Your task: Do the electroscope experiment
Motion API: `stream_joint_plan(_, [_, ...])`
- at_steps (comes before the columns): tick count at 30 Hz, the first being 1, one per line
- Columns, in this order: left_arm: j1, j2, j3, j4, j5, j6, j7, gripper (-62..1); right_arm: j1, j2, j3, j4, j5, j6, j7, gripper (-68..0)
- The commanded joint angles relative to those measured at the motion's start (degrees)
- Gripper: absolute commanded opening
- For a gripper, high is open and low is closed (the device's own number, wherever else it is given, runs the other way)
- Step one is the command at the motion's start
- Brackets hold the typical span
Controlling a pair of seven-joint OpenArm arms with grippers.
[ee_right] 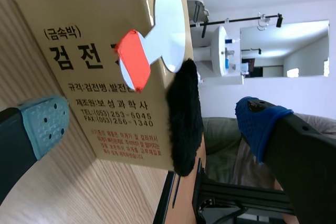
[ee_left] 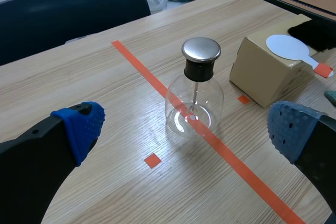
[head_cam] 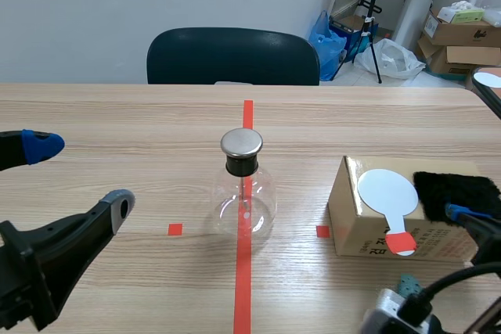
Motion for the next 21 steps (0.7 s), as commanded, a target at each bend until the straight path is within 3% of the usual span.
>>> stream_joint_plan(1, [0.0,0.4,0.1,0.9,-0.5,0.1,-0.8,1.4,0.8,0.3,-0.2,0.0,-0.1,-0.5,0.0,0.4])
stream_joint_plan(9, [0.0,0.4,0.1,0.9,-0.6,0.1,-0.8,1.4,4.3,-1.7,-3.3,-1.1,-3.5,-2.2,-6.8,0.4])
stream_joint_plan(21, [0.0,0.4,0.1,0.9,-0.6,0.1,-0.8,1.4,6.2,-3.4,-4.1,-1.4,-8.1,-2.4,-7.7,0.4])
